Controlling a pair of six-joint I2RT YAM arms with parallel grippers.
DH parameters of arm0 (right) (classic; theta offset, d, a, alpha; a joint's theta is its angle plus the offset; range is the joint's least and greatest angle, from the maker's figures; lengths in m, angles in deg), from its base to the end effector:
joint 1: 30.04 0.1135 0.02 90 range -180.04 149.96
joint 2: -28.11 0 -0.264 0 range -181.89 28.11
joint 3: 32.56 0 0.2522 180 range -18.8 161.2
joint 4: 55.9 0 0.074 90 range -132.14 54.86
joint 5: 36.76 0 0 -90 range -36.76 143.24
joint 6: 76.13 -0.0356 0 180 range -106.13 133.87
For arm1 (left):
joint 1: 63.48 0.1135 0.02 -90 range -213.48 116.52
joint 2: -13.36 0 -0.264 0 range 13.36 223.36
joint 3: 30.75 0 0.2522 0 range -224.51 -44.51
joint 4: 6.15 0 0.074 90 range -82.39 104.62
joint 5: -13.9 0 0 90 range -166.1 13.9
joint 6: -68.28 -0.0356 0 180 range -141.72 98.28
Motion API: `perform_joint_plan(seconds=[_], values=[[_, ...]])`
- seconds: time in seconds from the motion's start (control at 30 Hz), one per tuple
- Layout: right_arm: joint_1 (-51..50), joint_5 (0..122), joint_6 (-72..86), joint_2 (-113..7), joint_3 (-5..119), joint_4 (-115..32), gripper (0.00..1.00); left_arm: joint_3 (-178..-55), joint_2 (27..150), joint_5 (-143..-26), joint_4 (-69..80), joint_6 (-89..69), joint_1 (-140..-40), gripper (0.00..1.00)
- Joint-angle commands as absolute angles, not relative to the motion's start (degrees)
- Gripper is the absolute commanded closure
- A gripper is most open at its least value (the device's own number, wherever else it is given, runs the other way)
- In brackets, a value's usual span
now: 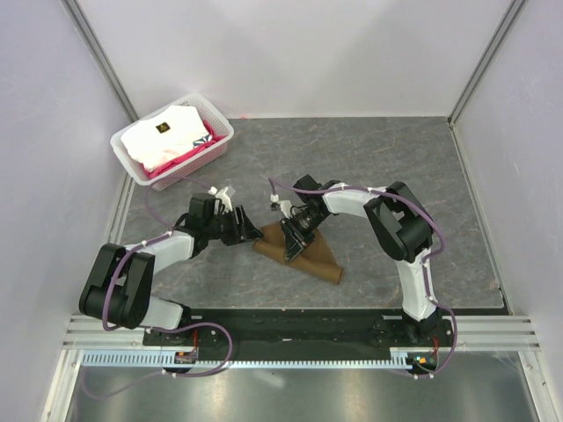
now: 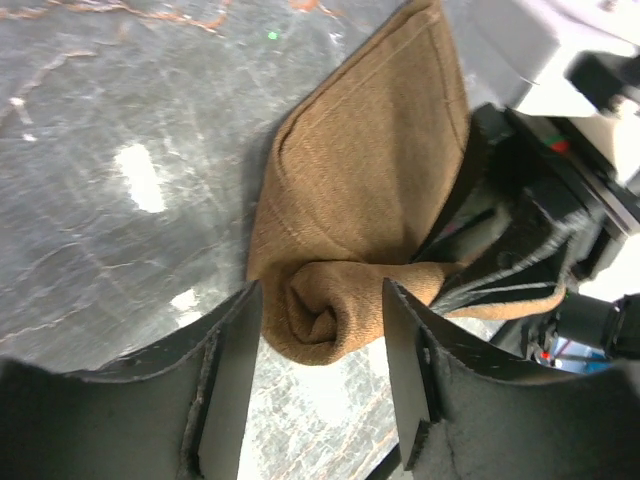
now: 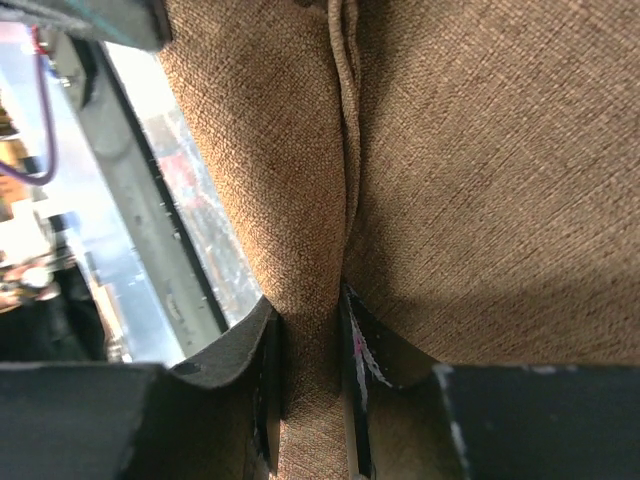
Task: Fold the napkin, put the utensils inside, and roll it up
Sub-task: Roll the napkin with the utensil
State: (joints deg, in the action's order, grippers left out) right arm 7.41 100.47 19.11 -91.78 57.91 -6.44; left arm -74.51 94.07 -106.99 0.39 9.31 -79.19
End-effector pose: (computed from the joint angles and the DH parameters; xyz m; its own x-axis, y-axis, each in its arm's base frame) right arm 0.2939 0.2580 0.1222 -0.7277 -0.6355 -0.2578 -0.5943 0.3966 0.6997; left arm 0.2403 -0.0866 0.1505 -0.8723 -0.2142 -0.4395 0.1648 0.7175 -0.6768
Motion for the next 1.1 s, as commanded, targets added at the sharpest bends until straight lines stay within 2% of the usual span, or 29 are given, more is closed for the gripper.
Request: perform_joint_plan(seconds=[0.0,0.13,0.2,0.53,0.63,0.67,0.7,0.73,1.07], values=[[7.23,95.52,20.90,-97.57,56.96,-2.41,0.76,-73.34,93.51,-110.81,-4.86,9.40,-79.65,0.45],[6.70,95.87,21.16,-98.62,57.14,-2.50,0.76,-72.99,94.30,-111.51,-5.13,9.83,-79.92,0.51],[6.52,95.70,21.17,-99.24,57.31,-2.24,0.76,-72.90,95.27,-112.04,-5.48,9.92,-80.09,0.58],[5.91,95.08,20.90,-100.82,58.37,-2.15,0.76,-73.25,98.61,-114.15,-7.15,10.80,-80.89,0.59],[5.82,94.99,20.81,-101.17,58.63,-2.24,0.77,-73.43,99.31,-113.37,-6.63,10.54,-80.97,0.75],[5.65,95.08,20.90,-101.09,58.63,-2.15,0.76,-73.69,99.40,-112.67,-5.84,10.54,-80.97,0.87],[5.64,95.17,20.90,-101.00,58.63,-2.32,0.76,-74.30,99.66,-111.96,-4.18,10.36,-80.97,0.93],[5.64,95.26,20.82,-100.82,58.72,-2.33,0.74,-74.65,99.93,-110.65,-3.38,10.19,-80.97,0.98],[5.64,88.76,18.27,-91.35,58.19,-3.46,0.45,-79.31,104.06,-107.73,4.80,8.96,-80.97,0.98]])
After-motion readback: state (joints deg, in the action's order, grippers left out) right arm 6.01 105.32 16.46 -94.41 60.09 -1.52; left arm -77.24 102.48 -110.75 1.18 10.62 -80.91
